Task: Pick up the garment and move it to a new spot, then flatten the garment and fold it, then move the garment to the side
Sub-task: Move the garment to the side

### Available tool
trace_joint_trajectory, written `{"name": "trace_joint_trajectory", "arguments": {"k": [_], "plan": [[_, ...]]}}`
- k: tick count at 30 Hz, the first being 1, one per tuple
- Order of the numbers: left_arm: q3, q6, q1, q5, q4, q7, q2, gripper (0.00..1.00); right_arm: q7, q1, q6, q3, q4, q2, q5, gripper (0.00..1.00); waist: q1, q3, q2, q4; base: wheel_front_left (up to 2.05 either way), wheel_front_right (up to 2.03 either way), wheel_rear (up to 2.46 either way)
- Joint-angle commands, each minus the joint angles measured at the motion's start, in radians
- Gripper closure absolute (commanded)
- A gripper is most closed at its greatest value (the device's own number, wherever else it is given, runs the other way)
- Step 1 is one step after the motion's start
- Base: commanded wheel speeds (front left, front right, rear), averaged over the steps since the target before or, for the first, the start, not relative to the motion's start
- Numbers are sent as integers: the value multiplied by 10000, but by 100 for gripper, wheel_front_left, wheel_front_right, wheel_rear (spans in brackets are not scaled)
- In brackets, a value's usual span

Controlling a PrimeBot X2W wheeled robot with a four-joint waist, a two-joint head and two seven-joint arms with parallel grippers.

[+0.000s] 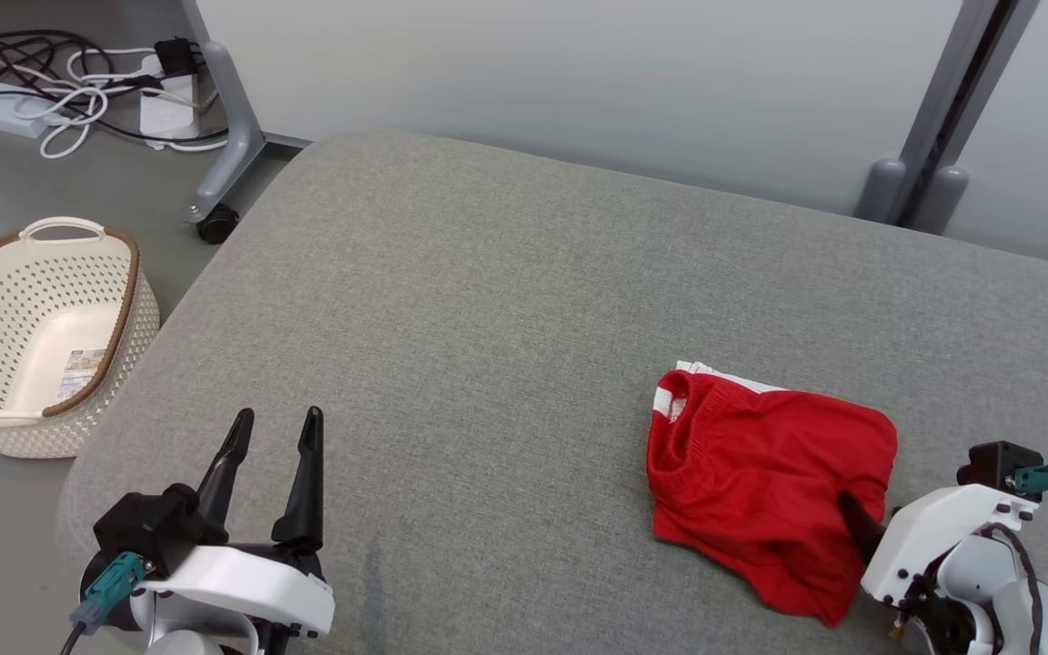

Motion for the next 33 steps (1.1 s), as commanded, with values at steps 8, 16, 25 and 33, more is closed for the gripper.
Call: {"name": "trace_joint_trajectory", "arguments": {"k": [8, 16, 25, 33], "plan": [[-59, -40, -196, 3, 65, -32, -5, 0, 571, -92, 22, 512, 747, 98, 1006, 100, 0, -51, 0, 8, 0, 0, 0], [-216, -102, -209, 78, 11, 5, -1, 0, -317, -488, 21, 881, 460, 8, 1279, 100, 0, -193, 0, -508, 0, 0, 0], [-626, -268, -271, 173, -200, 85, -203, 0, -420, -559, 21, 1478, -489, -426, 771, 100, 0, -260, 0, -2200, 0, 0, 0], [-1288, -561, -700, 423, -385, 327, -410, 0, 405, -1258, 22, 2198, -1824, -1490, 584, 100, 0, 342, 0, -3934, 0, 0, 0]]}}
